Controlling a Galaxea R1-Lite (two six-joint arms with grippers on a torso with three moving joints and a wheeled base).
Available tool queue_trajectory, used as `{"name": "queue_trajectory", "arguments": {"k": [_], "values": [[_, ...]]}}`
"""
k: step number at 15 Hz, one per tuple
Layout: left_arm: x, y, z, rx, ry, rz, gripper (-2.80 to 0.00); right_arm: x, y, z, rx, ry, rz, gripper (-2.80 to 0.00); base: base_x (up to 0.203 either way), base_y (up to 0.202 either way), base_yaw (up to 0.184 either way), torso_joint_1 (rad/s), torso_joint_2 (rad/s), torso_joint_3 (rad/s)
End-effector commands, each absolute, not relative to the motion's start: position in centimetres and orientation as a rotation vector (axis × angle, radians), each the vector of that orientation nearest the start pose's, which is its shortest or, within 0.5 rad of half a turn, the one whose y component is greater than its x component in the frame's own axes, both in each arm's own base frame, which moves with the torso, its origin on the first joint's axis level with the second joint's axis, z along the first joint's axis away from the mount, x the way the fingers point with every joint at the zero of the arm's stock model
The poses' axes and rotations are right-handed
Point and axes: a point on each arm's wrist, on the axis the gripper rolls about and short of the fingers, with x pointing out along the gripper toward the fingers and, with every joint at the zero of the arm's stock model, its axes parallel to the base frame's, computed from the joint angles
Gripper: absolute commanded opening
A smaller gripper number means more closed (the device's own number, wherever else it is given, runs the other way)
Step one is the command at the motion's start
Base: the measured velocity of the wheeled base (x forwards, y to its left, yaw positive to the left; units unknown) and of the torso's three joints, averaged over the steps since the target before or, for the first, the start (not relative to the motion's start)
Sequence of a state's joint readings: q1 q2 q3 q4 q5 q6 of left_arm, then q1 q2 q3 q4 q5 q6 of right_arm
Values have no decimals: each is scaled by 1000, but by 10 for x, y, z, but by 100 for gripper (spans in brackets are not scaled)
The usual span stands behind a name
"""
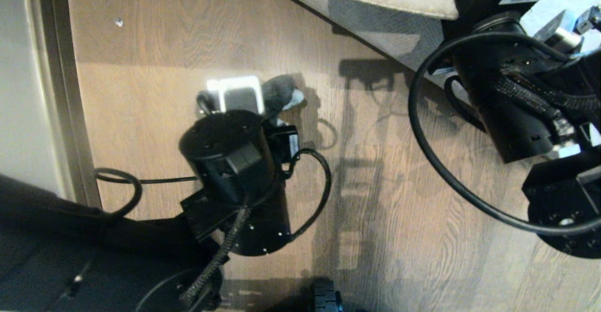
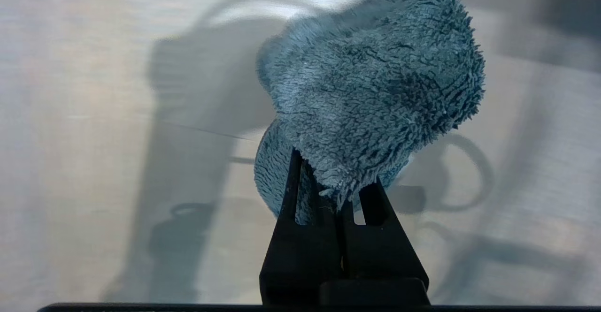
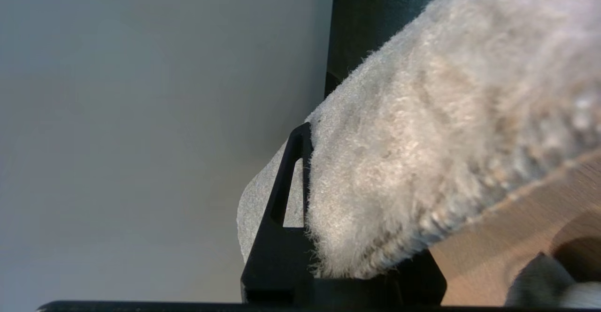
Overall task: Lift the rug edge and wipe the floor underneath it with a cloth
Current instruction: Wipe the floor under the carpet with a rag
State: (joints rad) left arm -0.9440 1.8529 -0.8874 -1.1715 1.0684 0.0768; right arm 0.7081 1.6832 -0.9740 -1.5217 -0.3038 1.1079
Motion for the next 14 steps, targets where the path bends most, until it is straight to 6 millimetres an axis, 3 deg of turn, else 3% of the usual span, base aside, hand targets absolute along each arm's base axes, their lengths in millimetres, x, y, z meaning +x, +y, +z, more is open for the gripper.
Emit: {"name": "queue_trajectory", "arguments": {"k": [1, 5, 8, 10, 14], "values": [[217, -293, 190, -87, -95, 90, -280, 218, 178, 318, 1459, -482, 788, -280, 0, 0, 0, 0, 0, 0], [251, -337, 192, -144, -147, 104, -280, 219, 178, 318, 1459, -480, 785, -280, 0, 0, 0, 0, 0, 0], [285, -354, 191, -155, -190, 152, -280, 219, 179, 317, 1458, -477, 783, -280, 0, 0, 0, 0, 0, 0], [315, -345, 187, -139, -203, 216, -280, 219, 179, 317, 1459, -477, 784, -280, 0, 0, 0, 0, 0, 0], [363, -293, 190, -124, -226, 344, -280, 220, 180, 314, 1456, -467, 783, -280, 0, 0, 0, 0, 0, 0]]}}
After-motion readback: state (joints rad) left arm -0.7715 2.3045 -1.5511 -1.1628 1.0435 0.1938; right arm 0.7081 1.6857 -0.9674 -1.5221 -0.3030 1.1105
